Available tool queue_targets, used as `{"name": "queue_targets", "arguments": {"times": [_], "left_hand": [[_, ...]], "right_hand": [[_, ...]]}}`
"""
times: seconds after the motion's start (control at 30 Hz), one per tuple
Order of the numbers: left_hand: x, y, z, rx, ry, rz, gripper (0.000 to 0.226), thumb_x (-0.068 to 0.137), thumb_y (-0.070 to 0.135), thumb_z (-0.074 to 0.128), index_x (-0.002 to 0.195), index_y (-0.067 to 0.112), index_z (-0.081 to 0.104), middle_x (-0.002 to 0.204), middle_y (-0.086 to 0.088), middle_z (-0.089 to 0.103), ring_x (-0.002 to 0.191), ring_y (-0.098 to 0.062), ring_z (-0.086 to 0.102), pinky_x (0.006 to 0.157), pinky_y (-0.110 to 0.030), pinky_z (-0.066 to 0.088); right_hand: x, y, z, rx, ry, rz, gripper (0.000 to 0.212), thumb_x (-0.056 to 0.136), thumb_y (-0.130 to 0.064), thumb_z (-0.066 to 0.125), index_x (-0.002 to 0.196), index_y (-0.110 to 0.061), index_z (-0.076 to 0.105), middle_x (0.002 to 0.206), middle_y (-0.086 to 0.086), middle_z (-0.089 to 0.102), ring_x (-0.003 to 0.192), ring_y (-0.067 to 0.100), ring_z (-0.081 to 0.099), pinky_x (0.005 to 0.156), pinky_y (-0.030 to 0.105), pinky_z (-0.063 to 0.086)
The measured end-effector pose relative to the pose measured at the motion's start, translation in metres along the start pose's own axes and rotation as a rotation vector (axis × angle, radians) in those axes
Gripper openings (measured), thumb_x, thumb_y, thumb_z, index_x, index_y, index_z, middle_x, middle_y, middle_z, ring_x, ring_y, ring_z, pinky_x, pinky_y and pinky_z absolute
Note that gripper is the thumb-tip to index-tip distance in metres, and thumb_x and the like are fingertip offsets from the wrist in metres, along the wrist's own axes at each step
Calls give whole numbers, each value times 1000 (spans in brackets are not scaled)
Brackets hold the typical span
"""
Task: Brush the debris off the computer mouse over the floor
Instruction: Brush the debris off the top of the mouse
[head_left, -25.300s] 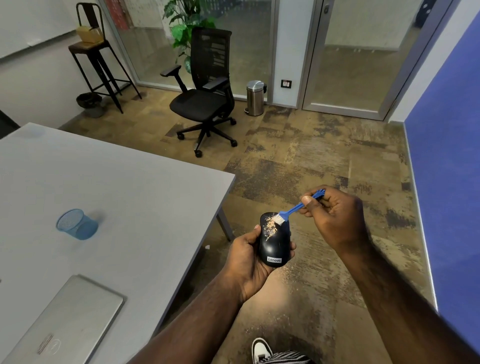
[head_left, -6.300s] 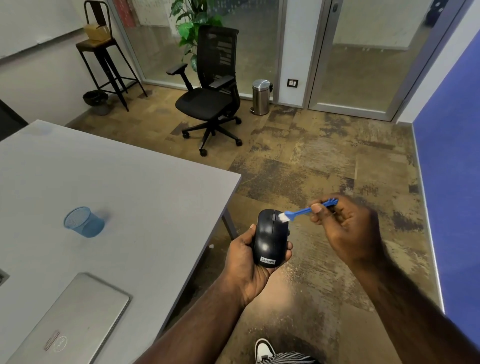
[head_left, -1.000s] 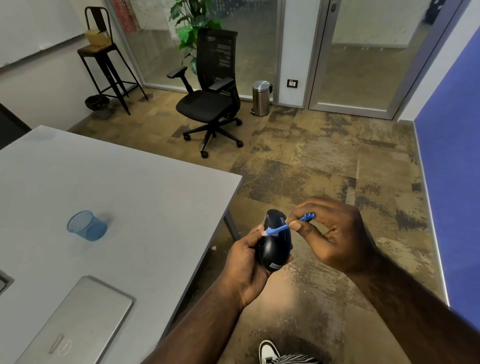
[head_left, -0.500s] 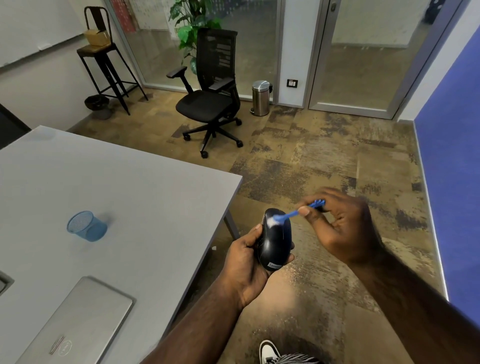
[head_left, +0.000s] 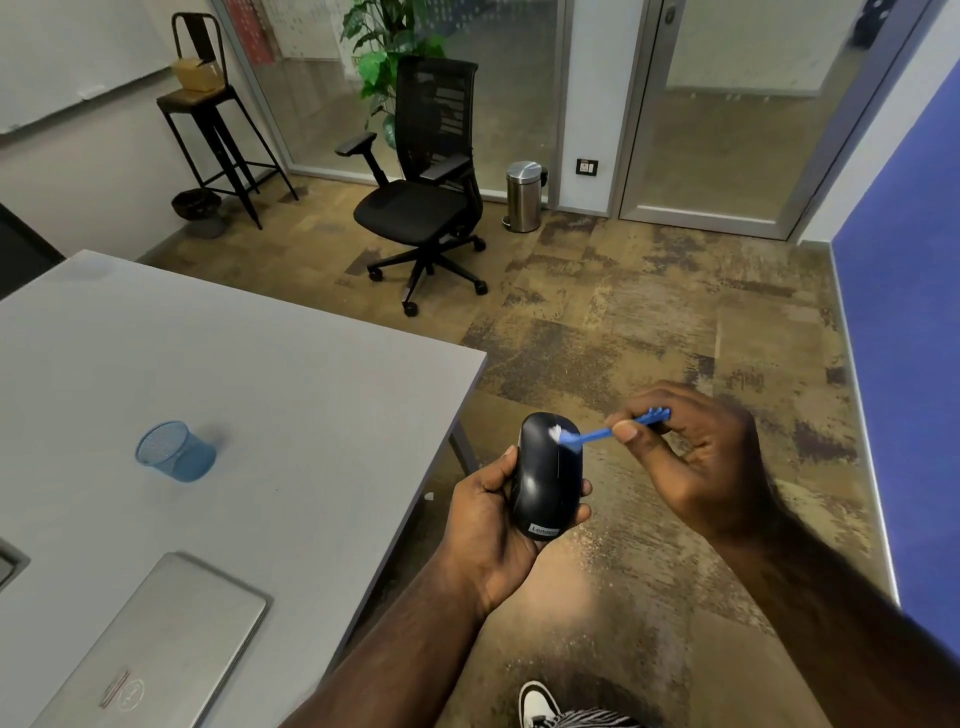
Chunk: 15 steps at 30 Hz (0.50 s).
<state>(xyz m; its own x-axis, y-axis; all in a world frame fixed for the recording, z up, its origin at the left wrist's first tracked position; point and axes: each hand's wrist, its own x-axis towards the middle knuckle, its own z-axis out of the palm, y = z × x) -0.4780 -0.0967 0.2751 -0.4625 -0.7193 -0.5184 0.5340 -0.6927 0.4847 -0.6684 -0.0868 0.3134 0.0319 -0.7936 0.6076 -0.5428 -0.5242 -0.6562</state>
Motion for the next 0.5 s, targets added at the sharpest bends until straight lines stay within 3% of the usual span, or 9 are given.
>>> {"name": "queue_targets", "arguments": {"times": [0.07,0.23,0.4,0.5], "left_hand": [[0,0,-1,2,8,4,47,92,34,46,115,-1,69,110,-27,66,90,-37,66,73,-43,58],[-1,0,-2,-43,-18,-6,49,98,33,39,125,-2,63,115,-26,64,89,-37,65,71,-42,59],[0,0,-4,-19,-19,-5,50,98,34,37,117,-1,68,114,-25,65,89,-36,65,71,-41,58],[0,-1,-6,-27,-23,-8,50,98,33,38,118,-1,67,115,-26,64,87,-37,65,70,-41,58]], "right_hand": [[-1,-2,-1,35,-26,-18,15,87,-16,62,85,-7,73,79,-1,69,74,11,65,63,25,52],[5,6,3,-88,115,74,12,89,-13,64,92,-8,74,83,-3,69,75,7,66,65,22,53],[1,2,3,35,-1,3,8,88,-10,65,88,-8,73,83,-5,69,78,6,65,68,19,50],[6,3,4,-15,51,36,9,89,-13,64,90,-11,73,84,-9,67,79,4,65,67,19,50]]}}
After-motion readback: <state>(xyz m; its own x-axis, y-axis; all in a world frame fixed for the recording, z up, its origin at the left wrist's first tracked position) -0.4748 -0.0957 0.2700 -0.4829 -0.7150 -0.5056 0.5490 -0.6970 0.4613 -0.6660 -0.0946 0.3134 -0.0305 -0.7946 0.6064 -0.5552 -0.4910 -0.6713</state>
